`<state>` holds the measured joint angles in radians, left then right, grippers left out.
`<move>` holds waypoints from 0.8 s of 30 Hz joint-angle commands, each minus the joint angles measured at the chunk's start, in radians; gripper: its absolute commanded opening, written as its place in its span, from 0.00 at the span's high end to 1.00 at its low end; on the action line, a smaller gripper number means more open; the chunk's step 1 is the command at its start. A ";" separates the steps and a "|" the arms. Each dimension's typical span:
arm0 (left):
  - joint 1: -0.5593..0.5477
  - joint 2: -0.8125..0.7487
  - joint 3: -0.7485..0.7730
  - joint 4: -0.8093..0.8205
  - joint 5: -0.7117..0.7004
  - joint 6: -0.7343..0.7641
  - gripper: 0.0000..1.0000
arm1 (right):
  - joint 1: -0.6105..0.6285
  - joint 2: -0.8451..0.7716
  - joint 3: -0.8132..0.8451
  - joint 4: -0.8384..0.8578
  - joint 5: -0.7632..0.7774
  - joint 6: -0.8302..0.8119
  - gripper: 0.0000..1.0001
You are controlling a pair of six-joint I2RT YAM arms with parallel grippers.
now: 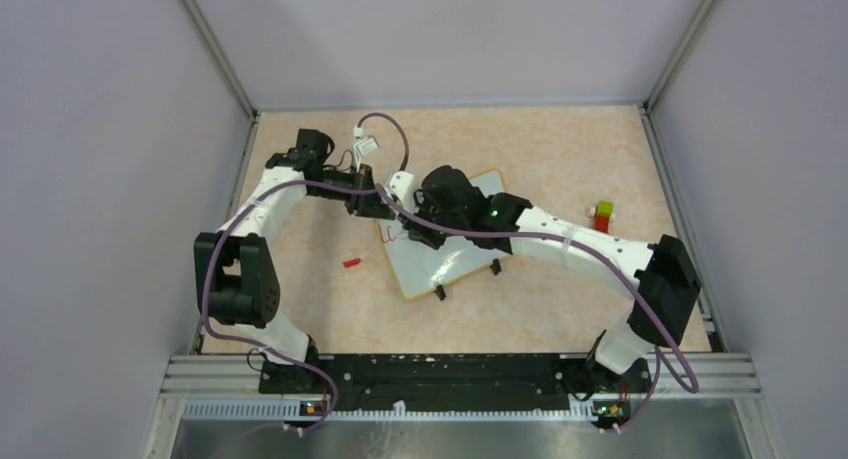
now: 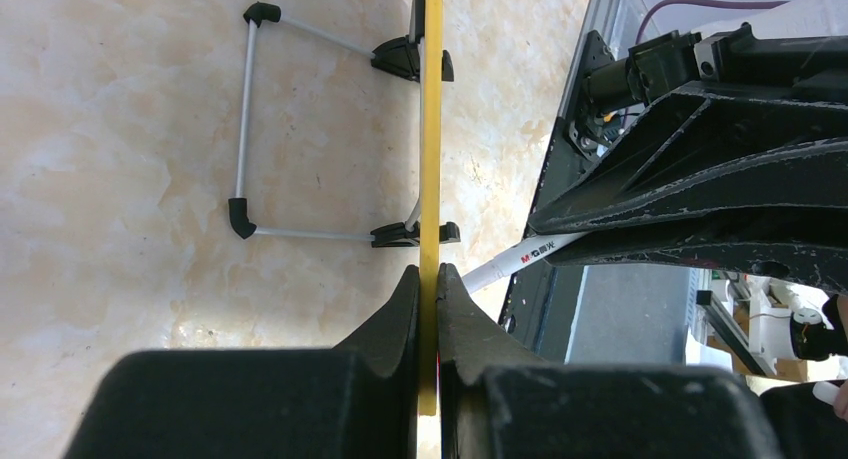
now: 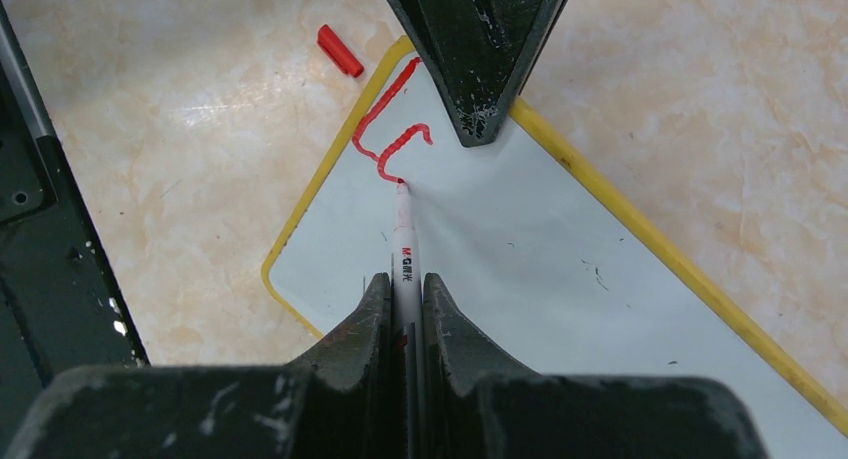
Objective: Write a sentence on the whiteboard
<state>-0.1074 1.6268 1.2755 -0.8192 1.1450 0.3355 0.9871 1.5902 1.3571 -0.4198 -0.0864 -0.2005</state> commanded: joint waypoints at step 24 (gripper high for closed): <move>-0.008 -0.005 0.029 -0.009 0.005 0.000 1.00 | 0.023 0.033 0.102 0.022 0.042 -0.005 1.00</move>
<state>-0.1074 1.6279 1.2755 -0.8227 1.1469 0.3355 0.9947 1.6039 1.4158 -0.4114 -0.0486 -0.1989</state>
